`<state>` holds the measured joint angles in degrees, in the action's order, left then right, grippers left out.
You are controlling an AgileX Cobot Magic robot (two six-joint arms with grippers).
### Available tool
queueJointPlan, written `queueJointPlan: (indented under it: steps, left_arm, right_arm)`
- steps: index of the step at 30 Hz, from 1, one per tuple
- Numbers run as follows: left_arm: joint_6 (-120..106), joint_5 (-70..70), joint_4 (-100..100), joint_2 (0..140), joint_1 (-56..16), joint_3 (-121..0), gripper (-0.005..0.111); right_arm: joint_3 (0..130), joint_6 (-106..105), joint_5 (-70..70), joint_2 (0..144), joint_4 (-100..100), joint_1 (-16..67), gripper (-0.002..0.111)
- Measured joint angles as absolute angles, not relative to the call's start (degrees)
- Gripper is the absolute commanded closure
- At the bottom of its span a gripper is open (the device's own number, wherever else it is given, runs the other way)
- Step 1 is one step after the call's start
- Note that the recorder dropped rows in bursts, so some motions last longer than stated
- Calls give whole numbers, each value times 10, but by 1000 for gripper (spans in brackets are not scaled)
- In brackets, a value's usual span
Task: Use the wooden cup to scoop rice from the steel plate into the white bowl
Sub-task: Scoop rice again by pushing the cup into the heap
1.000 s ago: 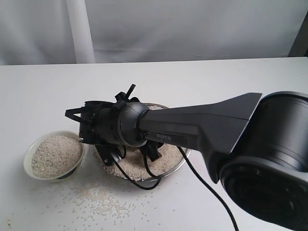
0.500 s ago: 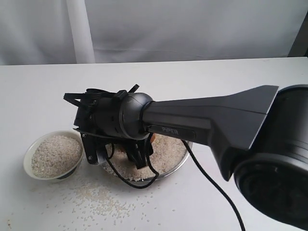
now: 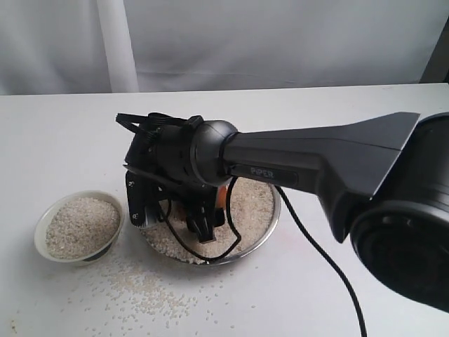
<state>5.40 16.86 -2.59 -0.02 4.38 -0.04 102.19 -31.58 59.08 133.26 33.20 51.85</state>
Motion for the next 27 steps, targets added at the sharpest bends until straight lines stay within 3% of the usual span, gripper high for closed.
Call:
queueJointPlan:
  steps: [27]
  left_arm:
    - [54,169,-26,0,44,0,107]
  right_arm:
    - [964,-343,470,1304,241,479,108]
